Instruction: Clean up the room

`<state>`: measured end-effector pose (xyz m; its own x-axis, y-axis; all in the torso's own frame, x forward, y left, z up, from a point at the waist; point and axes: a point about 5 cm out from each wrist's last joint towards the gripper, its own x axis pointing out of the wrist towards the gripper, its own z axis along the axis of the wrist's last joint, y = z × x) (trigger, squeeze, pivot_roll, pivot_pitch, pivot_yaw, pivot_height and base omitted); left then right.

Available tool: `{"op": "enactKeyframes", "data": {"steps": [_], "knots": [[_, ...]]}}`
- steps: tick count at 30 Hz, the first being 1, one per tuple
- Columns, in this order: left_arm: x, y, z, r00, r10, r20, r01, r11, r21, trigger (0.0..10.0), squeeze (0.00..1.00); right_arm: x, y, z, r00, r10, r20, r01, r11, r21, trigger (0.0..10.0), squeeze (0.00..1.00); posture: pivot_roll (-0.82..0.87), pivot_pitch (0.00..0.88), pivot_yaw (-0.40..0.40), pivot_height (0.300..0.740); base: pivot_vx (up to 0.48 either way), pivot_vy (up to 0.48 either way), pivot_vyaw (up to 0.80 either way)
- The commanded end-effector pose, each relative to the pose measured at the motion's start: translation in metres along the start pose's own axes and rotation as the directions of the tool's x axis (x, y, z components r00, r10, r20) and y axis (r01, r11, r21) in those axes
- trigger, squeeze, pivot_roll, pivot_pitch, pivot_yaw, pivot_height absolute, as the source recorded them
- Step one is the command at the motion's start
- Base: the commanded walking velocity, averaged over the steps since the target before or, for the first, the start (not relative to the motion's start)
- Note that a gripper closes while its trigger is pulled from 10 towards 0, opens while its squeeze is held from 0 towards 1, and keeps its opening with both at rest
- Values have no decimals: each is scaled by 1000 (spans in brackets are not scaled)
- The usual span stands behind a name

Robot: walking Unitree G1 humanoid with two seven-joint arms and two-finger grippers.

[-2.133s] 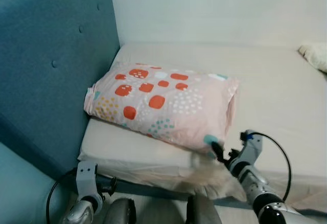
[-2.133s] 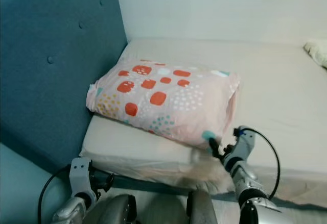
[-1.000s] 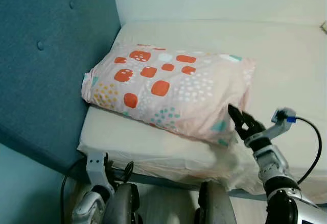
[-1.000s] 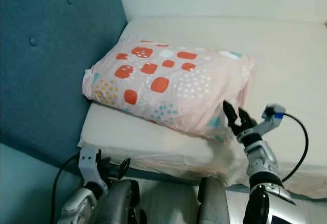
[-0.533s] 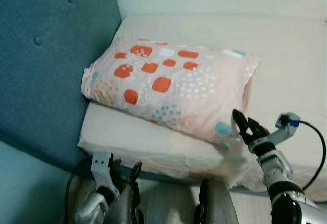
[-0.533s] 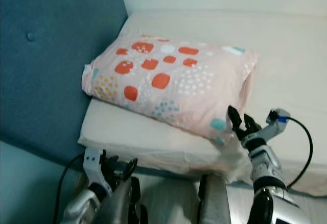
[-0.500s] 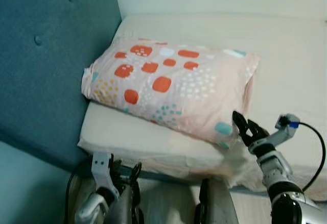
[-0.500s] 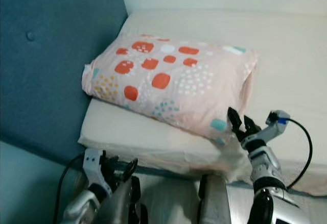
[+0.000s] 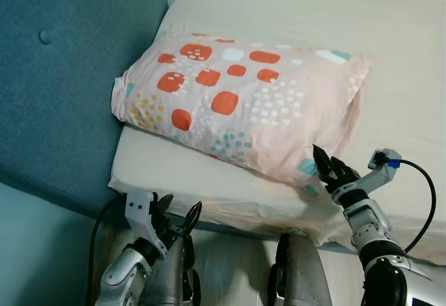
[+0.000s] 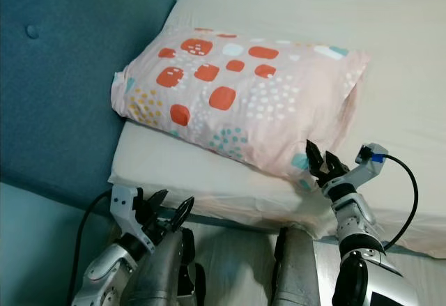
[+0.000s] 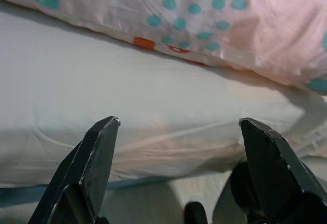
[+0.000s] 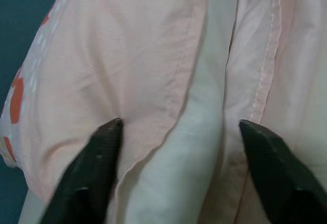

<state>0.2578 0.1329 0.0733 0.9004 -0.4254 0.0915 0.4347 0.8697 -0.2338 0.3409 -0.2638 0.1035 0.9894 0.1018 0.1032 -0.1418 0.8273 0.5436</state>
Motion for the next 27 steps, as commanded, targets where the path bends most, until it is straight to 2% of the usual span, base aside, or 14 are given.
{"op": "enactKeyframes", "data": {"steps": [1, 5, 8, 16, 19, 22, 23, 24, 26, 27], "knots": [[-7, -3, -6, 1000, 1, -28, -2, 1000, -27, 10000, 0, -5, -1, -14, 998, 0, -64, -1, 1000, -8, 0, 0, 199, 465, 70, 596, 0, 0, 0], [-3, -15, 1, 999, -35, -26, 34, 998, -45, 10000, 0, -4, -1, -11, 997, 16, -69, -17, 1000, -20, 0, 0, 192, 467, 75, 596, 0, 0, 0], [-2, -16, 3, 999, -40, -28, 38, 998, -48, 10000, 0, -4, 0, -10, 998, 20, -63, -21, 1000, -19, 0, 0, 189, 463, 73, 596, 0, 0, 0], [5, -20, 13, 999, -41, -5, 40, 998, -52, 10000, 0, 6, 13, -4, 995, 103, -16, -103, 995, -7, 0, 0, 176, 439, 44, 596, 0, 0, 0], [7, -20, 14, 1000, -29, 5, 29, 998, -54, 10000, 0, 16, 30, -7, 985, 172, 5, -172, 985, 14, 0, 0, 167, 428, 25, 596, 0, 0, 0], [7, -20, 14, 1000, -27, 6, 27, 998, -56, 10000, 0, 19, 36, -12, 983, 186, -2, -186, 982, 23, 0, 0, 161, 423, 15, 596, 0, 0, 0], [7, -22, 13, 1000, -19, 8, 20, 998, -59, 10000, 0, 24, 49, -27, 984, 178, -20, -176, 983, 58, 0, 0, 157, 408, -5, 596, 0, 0, 0], [8, -22, 13, 1000, -14, 11, 15, 998, -60, 10000, 0, 26, 55, -33, 985, 169, -14, -167, 982, 92, 0, 0, 157, 405, -7, 596, 0, 0, 0], [9, -21, 14, 1000, -8, 17, 9, 998, -60, 10000, 0, 32, 65, -37, 986, 169, -4, -167, 976, 140, 0, 0, 155, 398, -9, 596, 0, 0, 0], [9, -21, 14, 1000, -8, 17, 9, 998, -60, 10000, 0, 32, 65, -37, 986, 169, -4, -167, 976, 140, 0, 0, 155, 398, -9, 596, 0, 0, 0]]}}
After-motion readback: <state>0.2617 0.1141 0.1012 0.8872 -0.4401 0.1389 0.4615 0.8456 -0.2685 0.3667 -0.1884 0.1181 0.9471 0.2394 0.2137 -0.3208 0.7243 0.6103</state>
